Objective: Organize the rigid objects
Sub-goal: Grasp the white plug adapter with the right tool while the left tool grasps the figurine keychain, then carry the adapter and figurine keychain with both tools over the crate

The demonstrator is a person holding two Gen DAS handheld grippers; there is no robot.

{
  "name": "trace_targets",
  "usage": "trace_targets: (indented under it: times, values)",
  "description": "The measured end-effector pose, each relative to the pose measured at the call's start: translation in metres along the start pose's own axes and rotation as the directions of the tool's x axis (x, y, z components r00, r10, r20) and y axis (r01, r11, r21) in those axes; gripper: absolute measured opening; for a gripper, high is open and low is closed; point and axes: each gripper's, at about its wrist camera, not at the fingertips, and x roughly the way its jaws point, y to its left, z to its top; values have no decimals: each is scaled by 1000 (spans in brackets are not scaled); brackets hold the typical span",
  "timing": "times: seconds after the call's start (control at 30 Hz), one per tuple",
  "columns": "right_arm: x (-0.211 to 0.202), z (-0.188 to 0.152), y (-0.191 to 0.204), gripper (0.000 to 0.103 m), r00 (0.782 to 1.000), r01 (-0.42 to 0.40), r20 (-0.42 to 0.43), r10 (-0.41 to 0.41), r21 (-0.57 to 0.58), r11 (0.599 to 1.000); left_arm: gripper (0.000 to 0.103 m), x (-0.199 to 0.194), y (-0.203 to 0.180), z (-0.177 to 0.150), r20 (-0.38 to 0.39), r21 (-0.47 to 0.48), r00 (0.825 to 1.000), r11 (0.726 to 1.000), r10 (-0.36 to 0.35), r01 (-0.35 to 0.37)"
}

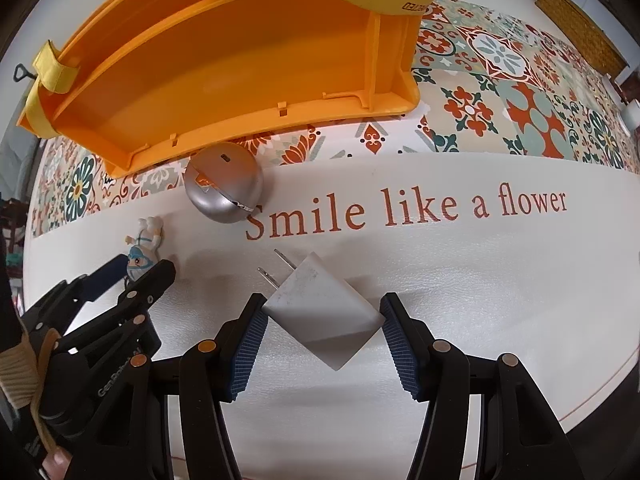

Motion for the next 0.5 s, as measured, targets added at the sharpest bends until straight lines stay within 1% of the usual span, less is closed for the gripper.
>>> trace_targets:
  times: [0.03,0.1,0.13,0.2,0.37,0.5]
  values:
    - [1,1,2,59,1000,2,-1,-2,-2,1000,39,0,0,0,3,1,1000,1000,5,-5]
    - [1,1,3,59,1000,4,-1,-4,-7,1000,29,0,0,0,4,1,1000,1000,2,-2]
    - [1,2,5,59,1000,5,-1,-5,-8,1000,28,-1,1,-1,2,0,1000,1000,-2,2]
    - [1,4,7,59,1000,3,-1,-3,-11,1000,27,-3,3,-3,5,-6,1000,1000,-15,15]
    - [-3,7,11,59,1000,-1,8,2,-24,1000,27,-19,7,-6,33,-6,999,1000,-7,7]
    - [-13,10,12,59,999,-12,29,13,-35,999,27,-37,7,-6,71,-16,997,1000,-13,14]
